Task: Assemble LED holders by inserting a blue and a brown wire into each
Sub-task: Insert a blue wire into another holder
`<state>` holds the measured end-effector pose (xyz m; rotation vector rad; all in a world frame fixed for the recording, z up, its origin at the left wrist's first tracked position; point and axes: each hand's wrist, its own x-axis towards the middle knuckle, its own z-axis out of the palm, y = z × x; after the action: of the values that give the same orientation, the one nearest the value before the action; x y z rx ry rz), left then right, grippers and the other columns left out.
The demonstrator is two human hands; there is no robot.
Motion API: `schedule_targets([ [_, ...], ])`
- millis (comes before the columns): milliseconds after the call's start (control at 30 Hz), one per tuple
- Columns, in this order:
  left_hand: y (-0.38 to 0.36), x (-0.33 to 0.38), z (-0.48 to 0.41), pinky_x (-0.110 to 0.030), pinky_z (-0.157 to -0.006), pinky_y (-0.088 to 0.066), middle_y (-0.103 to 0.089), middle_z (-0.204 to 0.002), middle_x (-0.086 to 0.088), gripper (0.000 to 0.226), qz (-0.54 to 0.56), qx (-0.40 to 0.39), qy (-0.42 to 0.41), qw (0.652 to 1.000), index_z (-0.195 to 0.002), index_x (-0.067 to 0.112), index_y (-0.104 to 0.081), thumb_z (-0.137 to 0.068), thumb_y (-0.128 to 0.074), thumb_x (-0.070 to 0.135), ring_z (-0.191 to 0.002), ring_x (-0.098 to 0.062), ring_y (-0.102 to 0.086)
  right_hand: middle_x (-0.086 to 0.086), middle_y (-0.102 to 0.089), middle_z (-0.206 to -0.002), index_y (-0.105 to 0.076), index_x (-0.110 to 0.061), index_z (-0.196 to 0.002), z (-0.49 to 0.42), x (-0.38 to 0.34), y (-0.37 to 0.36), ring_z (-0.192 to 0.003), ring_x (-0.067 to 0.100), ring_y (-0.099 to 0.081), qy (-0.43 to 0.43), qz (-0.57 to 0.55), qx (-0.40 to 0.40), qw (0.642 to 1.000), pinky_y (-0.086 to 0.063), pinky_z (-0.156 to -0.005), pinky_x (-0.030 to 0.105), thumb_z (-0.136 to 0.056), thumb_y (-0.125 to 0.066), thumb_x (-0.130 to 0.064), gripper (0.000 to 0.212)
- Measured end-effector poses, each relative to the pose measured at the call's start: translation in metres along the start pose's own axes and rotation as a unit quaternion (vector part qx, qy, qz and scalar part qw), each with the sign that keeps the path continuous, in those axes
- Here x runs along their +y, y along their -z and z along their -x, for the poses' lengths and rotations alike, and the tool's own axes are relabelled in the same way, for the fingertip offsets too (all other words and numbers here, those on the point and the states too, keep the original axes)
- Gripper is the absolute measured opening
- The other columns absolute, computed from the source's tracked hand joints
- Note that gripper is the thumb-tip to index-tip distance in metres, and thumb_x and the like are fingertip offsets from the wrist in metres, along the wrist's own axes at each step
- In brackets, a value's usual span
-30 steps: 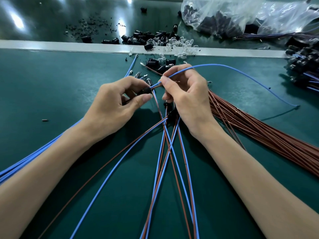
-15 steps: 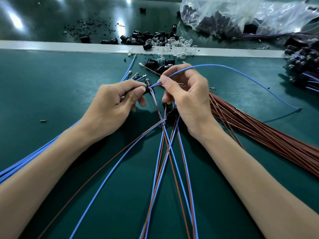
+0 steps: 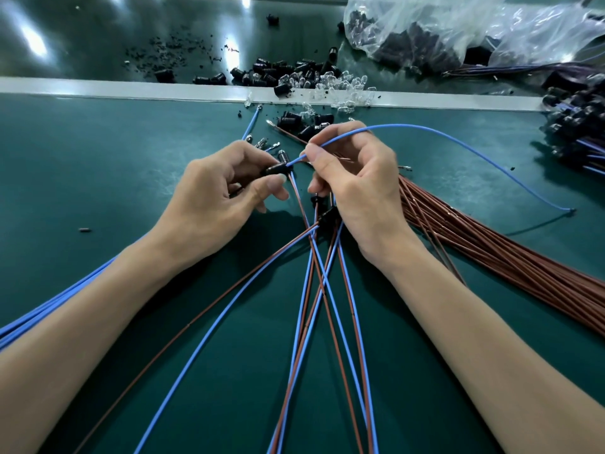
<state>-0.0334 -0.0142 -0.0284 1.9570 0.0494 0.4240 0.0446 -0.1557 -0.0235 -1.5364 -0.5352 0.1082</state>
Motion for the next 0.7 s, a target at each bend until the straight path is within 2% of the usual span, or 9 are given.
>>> schedule_targets([
  [233,0.0033,0.0011,0.0005,-0.028,-0.065,-0.05,-0.067,-0.082,0.01,0.009,-0.05,0.007,-0.016,0.999,-0.09,0.036,-0.061,-0.083,-0.056,0.038,-0.06,-0.009,-0.057,-0.004,-0.062,-0.072,-0.06,-0.02,-0.078,-0.0005,0.0008,0.0003,-0.049,0.008,-0.059,-0.005,-0.018,-0.019,1.0,-0.047,-0.055,0.021,-0.086,-0.065,-0.005,0.017],
  [367,0.0034,0.0015,-0.0001,-0.027,-0.064,-0.05,-0.069,-0.075,0.008,0.011,-0.042,0.018,-0.01,0.999,-0.092,0.035,-0.061,-0.081,-0.058,0.037,-0.06,-0.004,-0.056,-0.002,-0.064,-0.073,-0.06,-0.021,-0.076,-0.0012,0.0012,0.0006,-0.048,0.008,-0.06,-0.009,-0.017,-0.018,1.0,-0.046,-0.053,0.019,-0.086,-0.066,-0.005,0.019],
  [433,0.0025,0.0022,0.0002,-0.027,-0.065,-0.049,-0.067,-0.077,0.002,0.019,-0.037,0.018,-0.008,0.999,-0.096,0.03,-0.062,-0.078,-0.062,0.035,-0.064,-0.006,-0.055,-0.005,-0.064,-0.071,-0.06,-0.021,-0.078,-0.0007,0.0022,0.0001,-0.048,0.009,-0.06,-0.008,-0.009,-0.013,1.0,-0.046,-0.055,0.021,-0.086,-0.066,-0.007,0.017],
  [533,0.0013,0.0033,0.0007,-0.022,-0.065,-0.047,-0.065,-0.08,0.005,0.028,-0.04,0.024,-0.006,0.999,-0.099,0.021,-0.062,-0.073,-0.066,0.033,-0.067,-0.005,-0.055,-0.005,-0.062,-0.07,-0.059,-0.02,-0.079,-0.0003,0.0027,-0.0009,-0.049,0.009,-0.06,-0.005,-0.007,-0.011,1.0,-0.047,-0.056,0.022,-0.086,-0.065,-0.007,0.016],
  [633,0.0004,0.0033,0.0007,-0.028,-0.065,-0.049,-0.068,-0.08,0.001,0.02,-0.019,0.033,0.004,0.999,-0.093,0.019,-0.061,-0.076,-0.065,0.03,-0.066,-0.012,-0.058,-0.006,-0.061,-0.069,-0.059,-0.021,-0.077,-0.0006,0.002,-0.0002,-0.048,0.008,-0.059,-0.002,-0.014,-0.023,1.0,-0.046,-0.054,0.019,-0.086,-0.065,-0.005,0.019],
  [700,0.0005,0.0026,0.0002,-0.021,-0.061,-0.05,-0.069,-0.077,0.004,0.013,-0.003,0.033,0.004,0.999,-0.09,0.02,-0.06,-0.08,-0.061,0.029,-0.061,-0.006,-0.059,-0.01,-0.061,-0.065,-0.059,-0.021,-0.076,-0.0009,0.0018,0.0001,-0.047,0.007,-0.058,-0.003,-0.016,-0.032,0.999,-0.046,-0.053,0.018,-0.086,-0.065,-0.004,0.021],
])
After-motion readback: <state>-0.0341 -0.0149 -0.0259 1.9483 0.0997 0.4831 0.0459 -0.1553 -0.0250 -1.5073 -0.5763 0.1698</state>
